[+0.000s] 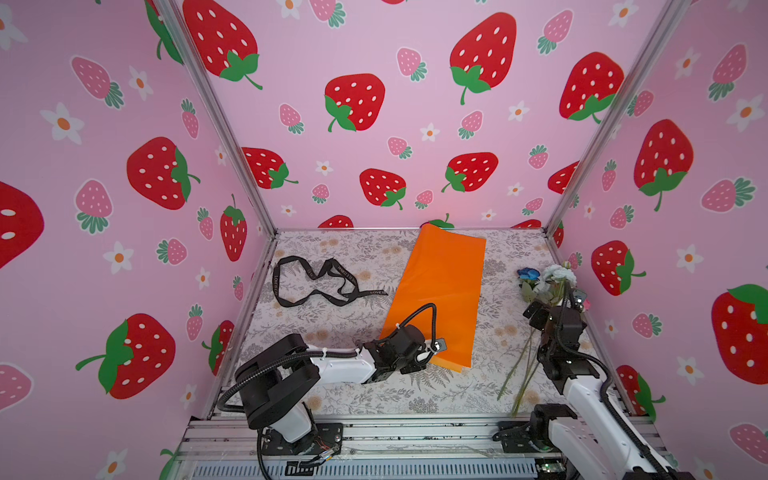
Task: Tie the bouquet of fake flowers
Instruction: 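Reach the left gripper to the near edge of the orange paper and grasp it, then lift the paper's top layer with the left gripper while the right gripper reaches toward it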
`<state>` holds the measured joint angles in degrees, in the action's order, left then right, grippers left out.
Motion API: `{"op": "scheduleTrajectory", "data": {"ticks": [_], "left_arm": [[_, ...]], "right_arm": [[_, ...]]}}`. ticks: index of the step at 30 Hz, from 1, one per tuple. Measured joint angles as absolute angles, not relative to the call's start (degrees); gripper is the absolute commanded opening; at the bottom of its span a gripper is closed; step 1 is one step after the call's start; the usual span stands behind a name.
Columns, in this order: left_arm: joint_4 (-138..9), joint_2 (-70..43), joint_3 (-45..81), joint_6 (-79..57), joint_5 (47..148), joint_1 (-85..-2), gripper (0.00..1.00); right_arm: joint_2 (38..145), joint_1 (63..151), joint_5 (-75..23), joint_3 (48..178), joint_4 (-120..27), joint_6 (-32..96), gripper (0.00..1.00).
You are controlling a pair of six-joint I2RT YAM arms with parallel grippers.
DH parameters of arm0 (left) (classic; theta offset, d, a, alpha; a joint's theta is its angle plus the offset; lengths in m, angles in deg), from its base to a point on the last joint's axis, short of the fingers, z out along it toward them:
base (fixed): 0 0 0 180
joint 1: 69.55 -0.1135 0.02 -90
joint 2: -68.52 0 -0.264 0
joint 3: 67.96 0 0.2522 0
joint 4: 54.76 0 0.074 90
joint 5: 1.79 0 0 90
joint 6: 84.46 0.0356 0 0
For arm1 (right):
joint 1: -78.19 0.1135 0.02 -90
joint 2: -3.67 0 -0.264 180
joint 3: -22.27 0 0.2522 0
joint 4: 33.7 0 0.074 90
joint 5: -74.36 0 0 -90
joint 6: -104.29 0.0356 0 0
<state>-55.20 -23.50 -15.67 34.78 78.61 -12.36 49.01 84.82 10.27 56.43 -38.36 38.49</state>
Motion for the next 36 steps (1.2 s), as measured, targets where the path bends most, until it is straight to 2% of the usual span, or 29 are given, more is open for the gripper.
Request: {"op": "scheduleTrajectory", "data": {"ticks": [5, 7, 13, 18, 27, 36], "left_arm": [[-54.19, -25.67, -15.34, 36.68, 75.31, -11.62, 0.62], [-53.43, -26.59, -14.86, 37.20, 74.26, -11.33, 0.58], [-50.04, -29.03, -13.77, 38.17, 70.17, -10.39, 0.32], [-48.20, -30.67, -12.42, 37.66, 67.72, -9.89, 0.00], [-46.43, -29.34, -11.85, 33.55, 67.55, -9.65, 0.00], [-43.48, -17.58, -12.57, 23.63, 75.68, -9.54, 0.00]], "right_arm": [[48.90, 84.82, 10.30, 56.43, -38.36, 38.54, 1.00], [48.90, 84.82, 10.27, 56.43, -38.34, 38.54, 1.00], [48.93, 84.82, 9.75, 56.43, -38.36, 38.67, 1.00], [48.93, 84.82, 7.45, 56.43, -38.49, 38.62, 1.00], [49.17, 85.00, 1.27, 56.65, -40.57, 38.67, 1.00], [51.35, 85.09, -1.38, 61.15, -45.90, 40.29, 1.00]]}}
